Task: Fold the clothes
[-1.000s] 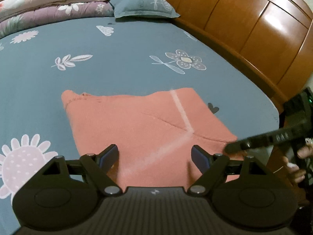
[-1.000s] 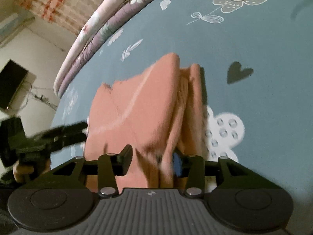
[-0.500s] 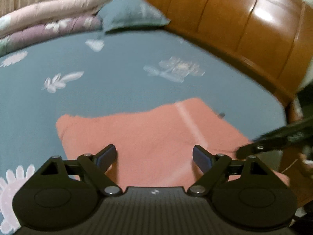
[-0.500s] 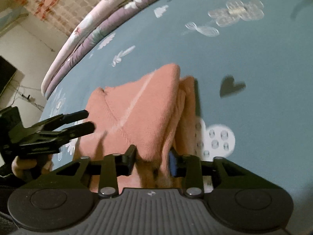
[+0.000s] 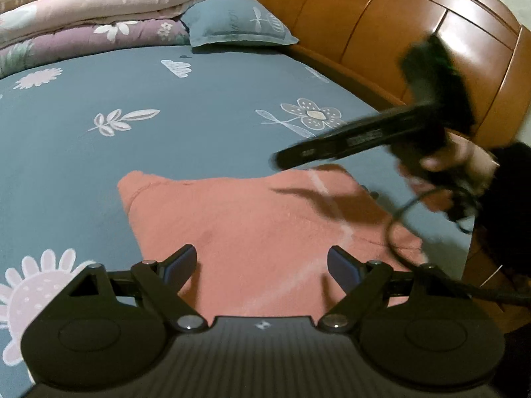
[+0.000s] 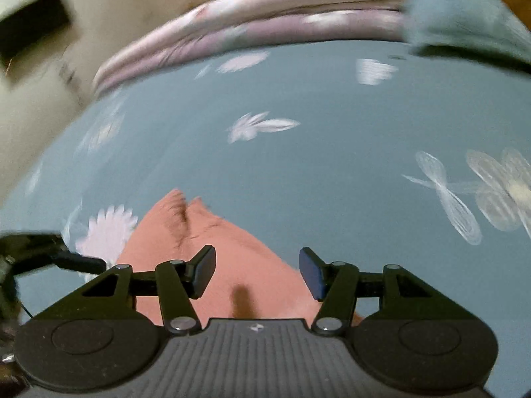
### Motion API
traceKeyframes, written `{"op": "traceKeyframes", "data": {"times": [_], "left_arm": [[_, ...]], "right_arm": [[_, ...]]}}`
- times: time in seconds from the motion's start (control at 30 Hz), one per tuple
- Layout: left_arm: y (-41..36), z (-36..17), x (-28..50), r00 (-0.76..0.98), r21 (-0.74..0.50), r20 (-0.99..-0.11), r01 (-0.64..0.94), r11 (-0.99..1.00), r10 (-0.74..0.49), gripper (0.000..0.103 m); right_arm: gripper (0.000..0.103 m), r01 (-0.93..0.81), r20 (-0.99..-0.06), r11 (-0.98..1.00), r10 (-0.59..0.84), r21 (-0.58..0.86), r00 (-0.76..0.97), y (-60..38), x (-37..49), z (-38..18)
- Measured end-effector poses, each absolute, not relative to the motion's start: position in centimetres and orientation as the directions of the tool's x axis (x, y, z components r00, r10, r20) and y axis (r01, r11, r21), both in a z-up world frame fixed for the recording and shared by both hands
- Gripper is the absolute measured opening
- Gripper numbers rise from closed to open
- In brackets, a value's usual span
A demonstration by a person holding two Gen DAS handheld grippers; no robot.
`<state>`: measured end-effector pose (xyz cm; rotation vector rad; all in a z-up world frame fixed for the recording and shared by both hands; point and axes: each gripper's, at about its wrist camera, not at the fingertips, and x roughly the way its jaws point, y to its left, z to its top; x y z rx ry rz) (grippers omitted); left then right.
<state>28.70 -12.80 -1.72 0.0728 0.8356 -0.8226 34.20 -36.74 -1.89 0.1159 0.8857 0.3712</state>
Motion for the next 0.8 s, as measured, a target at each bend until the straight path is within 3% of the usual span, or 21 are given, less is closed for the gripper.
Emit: {"op": "traceKeyframes", "data": {"times": [0.07, 0.13, 0.2, 0.33, 0.47, 0.53, 0.73, 0.8], "left_arm": [[-12.0, -1.8, 28.3, 0.397, -0.253, -0.684, 0.659, 0.709, -0.612, 0.086], [-11.2, -1.9, 28.0, 0.404, -0.255, -0.686, 0.646, 0.720, -0.605, 0.086], [-10.5, -1.9, 27.9, 0.407, -0.260, -0.686, 0.637, 0.726, -0.603, 0.086], [-10.0, -1.4, 28.7, 0.417, -0.263, -0.670, 0.641, 0.721, -0.614, 0.085], [-11.1, -0.6, 30.2, 0.414, -0.252, -0.636, 0.686, 0.683, -0.651, 0.086], [-12.1, -0.7, 31.3, 0.387, -0.265, -0.629, 0.708, 0.654, -0.674, 0.085], [-15.2, -3.7, 36.1, 0.283, -0.338, -0.674, 0.704, 0.625, -0.683, 0.085], [-15.1, -4.4, 37.5, 0.346, -0.292, -0.714, 0.642, 0.709, -0.608, 0.069]], "right_arm": [[0.053, -0.335, -0.768, 0.920, 0.363, 0.204, 0.528, -34.7, 36.0, -3.1], [0.024, -0.367, -0.797, 0.915, 0.345, 0.168, 0.495, -33.4, 36.9, -4.2], [0.004, -0.369, -0.811, 0.919, 0.319, 0.138, 0.491, -32.6, 37.1, -4.8], [0.003, -0.270, -0.806, 0.959, 0.225, 0.085, 0.547, -32.8, 37.7, -5.0], [0.005, -0.241, -0.784, 0.953, 0.289, 0.182, 0.550, -34.8, 36.3, -2.8], [0.012, -0.266, -0.769, 0.945, 0.313, 0.191, 0.558, -35.2, 34.6, -1.4], [0.017, -0.151, -0.774, 0.963, 0.269, 0.223, 0.574, -38.9, 28.3, -0.9], [0.017, -0.097, -0.775, 0.969, 0.238, 0.225, 0.586, -40.2, 26.3, -1.2]]}}
